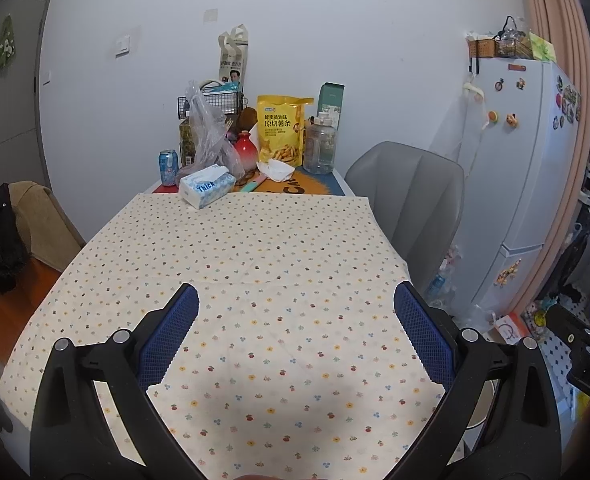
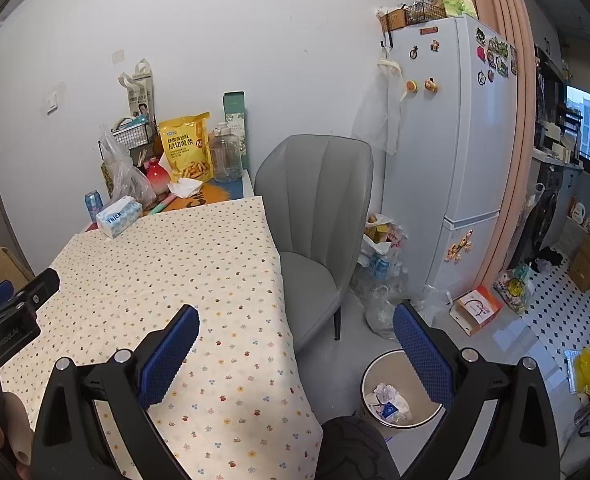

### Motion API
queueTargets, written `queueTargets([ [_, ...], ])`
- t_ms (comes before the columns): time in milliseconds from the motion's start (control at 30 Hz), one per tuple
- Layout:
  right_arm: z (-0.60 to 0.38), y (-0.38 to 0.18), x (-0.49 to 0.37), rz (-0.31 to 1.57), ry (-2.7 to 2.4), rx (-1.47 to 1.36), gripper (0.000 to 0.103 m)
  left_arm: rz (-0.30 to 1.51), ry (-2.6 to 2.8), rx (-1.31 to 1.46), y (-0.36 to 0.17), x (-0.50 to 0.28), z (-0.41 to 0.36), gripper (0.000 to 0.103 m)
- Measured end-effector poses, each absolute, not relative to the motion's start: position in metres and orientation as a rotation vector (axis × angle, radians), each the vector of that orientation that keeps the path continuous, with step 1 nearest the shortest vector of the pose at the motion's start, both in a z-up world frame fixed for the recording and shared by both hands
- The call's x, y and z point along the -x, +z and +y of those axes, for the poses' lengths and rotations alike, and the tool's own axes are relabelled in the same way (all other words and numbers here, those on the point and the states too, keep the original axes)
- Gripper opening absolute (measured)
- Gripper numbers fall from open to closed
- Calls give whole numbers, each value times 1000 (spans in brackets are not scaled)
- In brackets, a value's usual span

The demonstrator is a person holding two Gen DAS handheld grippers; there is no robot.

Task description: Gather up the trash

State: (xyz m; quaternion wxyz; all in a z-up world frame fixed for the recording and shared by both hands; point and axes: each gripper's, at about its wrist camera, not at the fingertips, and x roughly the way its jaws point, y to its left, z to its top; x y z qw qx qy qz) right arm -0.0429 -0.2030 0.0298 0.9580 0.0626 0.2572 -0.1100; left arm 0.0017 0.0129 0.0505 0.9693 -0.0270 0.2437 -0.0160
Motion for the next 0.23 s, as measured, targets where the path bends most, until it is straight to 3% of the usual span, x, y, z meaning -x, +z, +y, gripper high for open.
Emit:
queueTargets([
  [233, -201, 29, 43, 526, -227, -115, 95, 495, -36, 72, 47, -2, 20, 97],
])
